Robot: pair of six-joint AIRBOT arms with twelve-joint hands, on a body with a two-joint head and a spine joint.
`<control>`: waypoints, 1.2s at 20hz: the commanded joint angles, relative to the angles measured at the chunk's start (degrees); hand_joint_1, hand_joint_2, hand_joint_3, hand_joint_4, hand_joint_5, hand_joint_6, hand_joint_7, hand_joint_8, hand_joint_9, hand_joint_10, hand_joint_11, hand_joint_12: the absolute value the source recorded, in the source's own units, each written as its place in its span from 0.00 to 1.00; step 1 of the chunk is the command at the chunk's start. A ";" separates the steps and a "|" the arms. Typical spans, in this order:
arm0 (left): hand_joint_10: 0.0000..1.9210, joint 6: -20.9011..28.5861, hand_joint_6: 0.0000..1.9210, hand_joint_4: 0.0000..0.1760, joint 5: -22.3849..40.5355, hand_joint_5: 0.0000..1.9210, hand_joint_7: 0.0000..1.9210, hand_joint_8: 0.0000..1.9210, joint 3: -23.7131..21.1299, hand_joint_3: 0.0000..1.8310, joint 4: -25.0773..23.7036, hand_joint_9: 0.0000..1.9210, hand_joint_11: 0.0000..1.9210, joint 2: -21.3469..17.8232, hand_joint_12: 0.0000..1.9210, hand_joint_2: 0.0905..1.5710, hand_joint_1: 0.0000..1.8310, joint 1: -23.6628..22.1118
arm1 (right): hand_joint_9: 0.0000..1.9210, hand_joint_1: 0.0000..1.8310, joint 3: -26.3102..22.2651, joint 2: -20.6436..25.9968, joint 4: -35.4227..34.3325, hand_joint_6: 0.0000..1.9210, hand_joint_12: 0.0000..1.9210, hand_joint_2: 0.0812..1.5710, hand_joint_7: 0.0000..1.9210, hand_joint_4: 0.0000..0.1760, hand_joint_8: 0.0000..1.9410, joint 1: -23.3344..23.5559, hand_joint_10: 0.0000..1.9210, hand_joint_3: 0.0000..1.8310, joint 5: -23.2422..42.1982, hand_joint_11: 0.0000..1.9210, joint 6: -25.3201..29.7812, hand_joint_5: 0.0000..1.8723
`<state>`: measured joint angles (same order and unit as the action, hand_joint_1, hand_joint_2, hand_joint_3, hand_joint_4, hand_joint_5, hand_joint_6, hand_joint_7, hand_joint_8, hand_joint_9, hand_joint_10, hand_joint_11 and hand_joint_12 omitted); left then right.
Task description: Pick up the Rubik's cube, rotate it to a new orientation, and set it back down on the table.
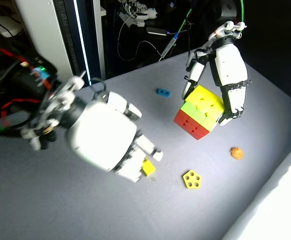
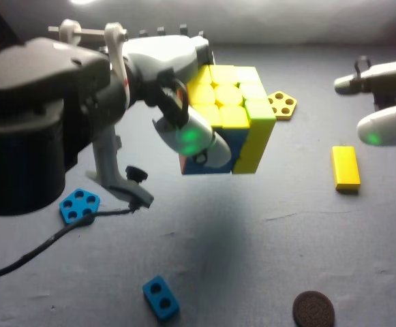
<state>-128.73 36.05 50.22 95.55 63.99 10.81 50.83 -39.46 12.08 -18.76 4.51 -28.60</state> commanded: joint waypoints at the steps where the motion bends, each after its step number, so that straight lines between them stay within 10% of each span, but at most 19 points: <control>1: 1.00 1.93 0.96 0.18 -0.72 0.23 0.22 0.97 -0.17 0.00 -4.69 0.16 0.18 -0.52 1.00 0.92 0.53 -0.15 | 0.18 0.00 0.18 0.62 -0.39 0.00 1.00 0.79 0.21 0.00 0.67 -0.05 0.93 0.00 7.64 0.12 -0.32 0.04; 7: 1.00 14.71 0.91 0.06 -1.89 0.24 0.23 0.99 -0.17 0.00 -14.39 0.17 0.19 -0.47 1.00 0.91 0.54 6.25 | 0.19 0.00 0.06 0.38 1.89 0.00 1.00 0.78 0.21 0.00 0.66 -1.48 0.91 0.00 12.76 0.08 -0.63 0.03; 11: 1.00 21.57 0.94 0.15 -1.90 0.22 0.23 0.99 0.34 0.00 -20.41 0.16 0.18 -0.14 1.00 0.92 0.53 9.45 | 0.17 0.00 -0.08 0.41 3.29 0.01 0.99 0.78 0.18 0.00 0.54 -1.70 0.81 0.00 15.37 0.10 -0.74 0.04; 14: 1.00 26.46 0.94 0.15 -1.91 0.22 0.21 0.99 1.76 0.00 -24.85 0.17 0.19 1.23 1.00 0.93 0.52 11.06 | 0.09 0.00 -0.12 0.35 3.27 0.00 0.77 0.76 0.13 0.00 0.09 -2.19 0.39 0.00 13.29 0.00 -0.75 0.05; 18: 1.00 34.17 0.96 0.17 -1.91 0.21 0.21 1.00 4.15 0.00 -32.83 0.14 0.17 2.86 1.00 0.93 0.51 12.71 | 0.03 0.00 -0.20 0.31 3.26 0.00 0.14 0.76 0.04 0.00 0.00 -2.22 0.09 0.00 14.47 0.00 -1.89 0.02; 24: 1.00 37.48 0.93 0.11 -1.90 0.23 0.21 1.00 5.61 0.00 -36.60 0.12 0.16 3.70 1.00 0.92 0.53 13.89 | 0.06 0.00 -0.20 0.32 3.26 0.00 0.11 0.77 0.05 0.00 0.00 -2.49 0.04 0.00 14.82 0.00 -1.98 0.02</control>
<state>-91.77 30.63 55.70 61.30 67.77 25.10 50.70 -39.42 16.12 -21.71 13.08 -30.65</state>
